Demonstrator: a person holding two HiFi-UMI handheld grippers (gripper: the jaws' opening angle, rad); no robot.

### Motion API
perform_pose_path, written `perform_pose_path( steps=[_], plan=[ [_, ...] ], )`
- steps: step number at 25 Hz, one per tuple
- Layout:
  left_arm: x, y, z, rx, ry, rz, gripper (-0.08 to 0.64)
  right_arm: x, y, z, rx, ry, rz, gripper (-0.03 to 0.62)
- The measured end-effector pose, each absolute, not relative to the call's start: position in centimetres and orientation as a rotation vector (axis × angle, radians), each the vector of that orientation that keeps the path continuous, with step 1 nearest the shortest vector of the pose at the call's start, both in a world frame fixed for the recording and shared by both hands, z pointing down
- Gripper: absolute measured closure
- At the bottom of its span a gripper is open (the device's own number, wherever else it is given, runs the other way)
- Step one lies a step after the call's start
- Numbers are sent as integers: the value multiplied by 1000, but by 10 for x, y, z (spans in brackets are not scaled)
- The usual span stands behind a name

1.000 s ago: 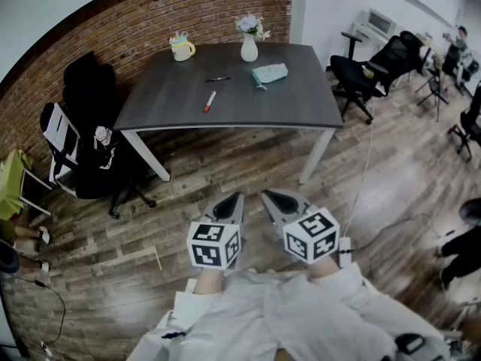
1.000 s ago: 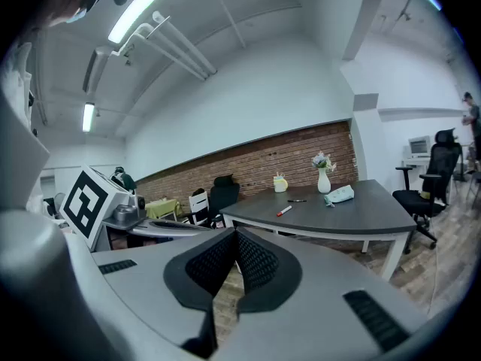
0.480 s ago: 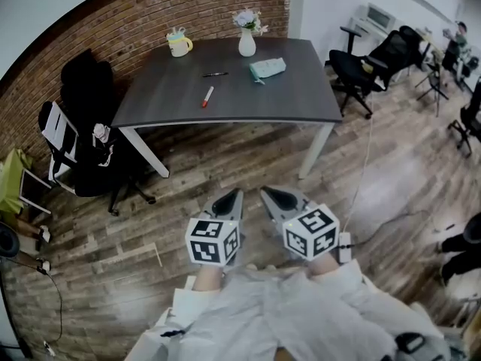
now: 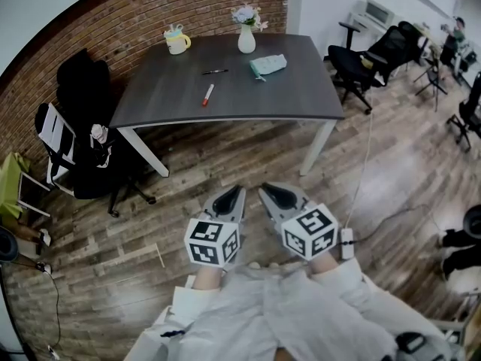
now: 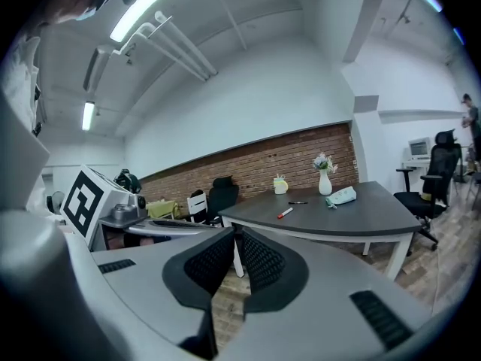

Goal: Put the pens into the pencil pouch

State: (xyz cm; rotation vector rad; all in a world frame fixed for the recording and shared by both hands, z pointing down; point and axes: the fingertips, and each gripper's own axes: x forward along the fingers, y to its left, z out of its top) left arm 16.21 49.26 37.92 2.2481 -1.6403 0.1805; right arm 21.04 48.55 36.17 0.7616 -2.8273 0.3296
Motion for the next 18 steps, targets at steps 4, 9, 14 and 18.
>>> perform_pose_path(
  steps=[4,9,14,18],
  plan=[
    [150,491,383,2248,-1642,188,546,206,479,373,824,-2799,348,562],
    [132,486,390,2249,-1619,211,485,196,470,379,872,-2770,362,506],
    [126,482,406,2223,-1580,210,467,194,463,385,890,-2747,373,505],
    [120,468,410,2211,-1572,183,467,189,449,387,886,-2752,373,505]
  ],
)
